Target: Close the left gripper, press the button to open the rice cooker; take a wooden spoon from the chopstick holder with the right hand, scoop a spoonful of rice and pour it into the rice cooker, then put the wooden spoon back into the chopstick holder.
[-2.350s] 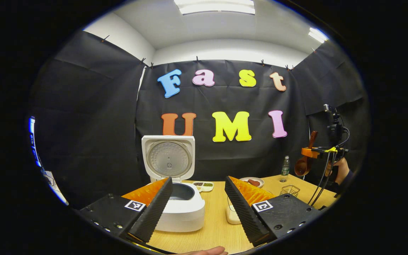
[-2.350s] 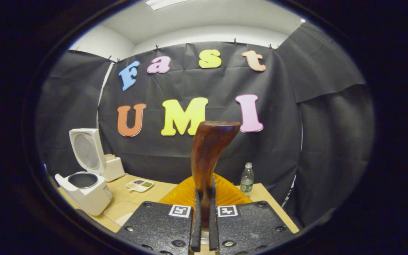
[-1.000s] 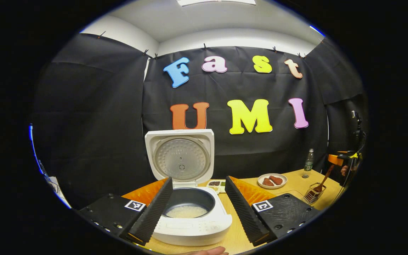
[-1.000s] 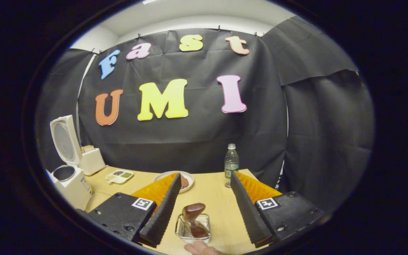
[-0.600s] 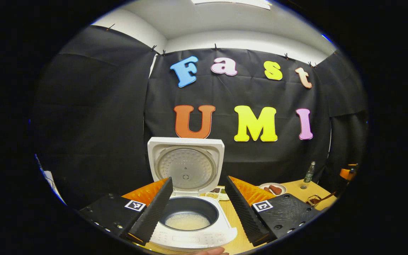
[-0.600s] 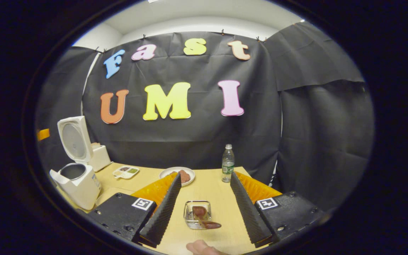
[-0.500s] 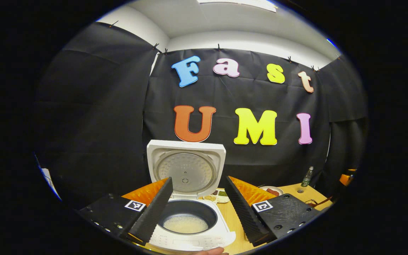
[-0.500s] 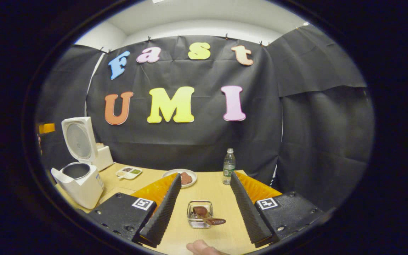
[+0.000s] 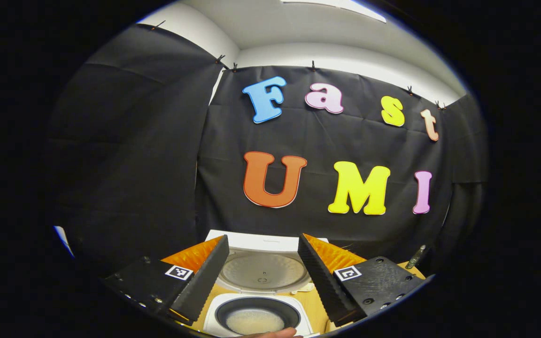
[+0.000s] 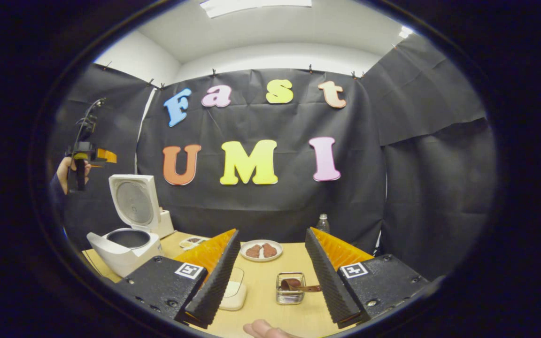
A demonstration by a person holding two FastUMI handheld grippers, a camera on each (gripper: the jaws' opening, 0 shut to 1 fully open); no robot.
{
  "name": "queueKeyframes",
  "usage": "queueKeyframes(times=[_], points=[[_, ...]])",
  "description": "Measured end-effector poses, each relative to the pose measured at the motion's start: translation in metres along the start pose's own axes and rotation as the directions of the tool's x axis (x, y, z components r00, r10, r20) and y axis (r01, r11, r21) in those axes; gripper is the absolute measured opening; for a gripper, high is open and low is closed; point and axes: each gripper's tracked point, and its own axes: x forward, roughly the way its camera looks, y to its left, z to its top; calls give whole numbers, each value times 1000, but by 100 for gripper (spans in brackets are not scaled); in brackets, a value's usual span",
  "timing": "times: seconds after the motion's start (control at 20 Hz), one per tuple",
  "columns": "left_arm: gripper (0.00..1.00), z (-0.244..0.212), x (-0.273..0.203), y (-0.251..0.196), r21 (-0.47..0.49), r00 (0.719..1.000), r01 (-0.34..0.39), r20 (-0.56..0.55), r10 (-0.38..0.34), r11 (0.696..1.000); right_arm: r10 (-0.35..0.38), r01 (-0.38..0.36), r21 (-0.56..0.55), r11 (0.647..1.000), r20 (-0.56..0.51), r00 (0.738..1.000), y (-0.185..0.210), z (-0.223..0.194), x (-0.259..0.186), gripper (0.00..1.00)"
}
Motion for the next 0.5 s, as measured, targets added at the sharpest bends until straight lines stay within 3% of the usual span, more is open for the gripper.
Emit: queueKeyframes(times=[0.2, 0.5], points=[[94, 12, 47, 6, 7, 1000, -17, 21, 16, 1000, 3, -3, 36, 999, 18, 1000, 0, -3, 2, 89], [94, -24, 101, -11, 58, 999, -7, -44, 9, 998, 15, -14, 44, 999, -27, 1000, 0, -33, 14, 91]])
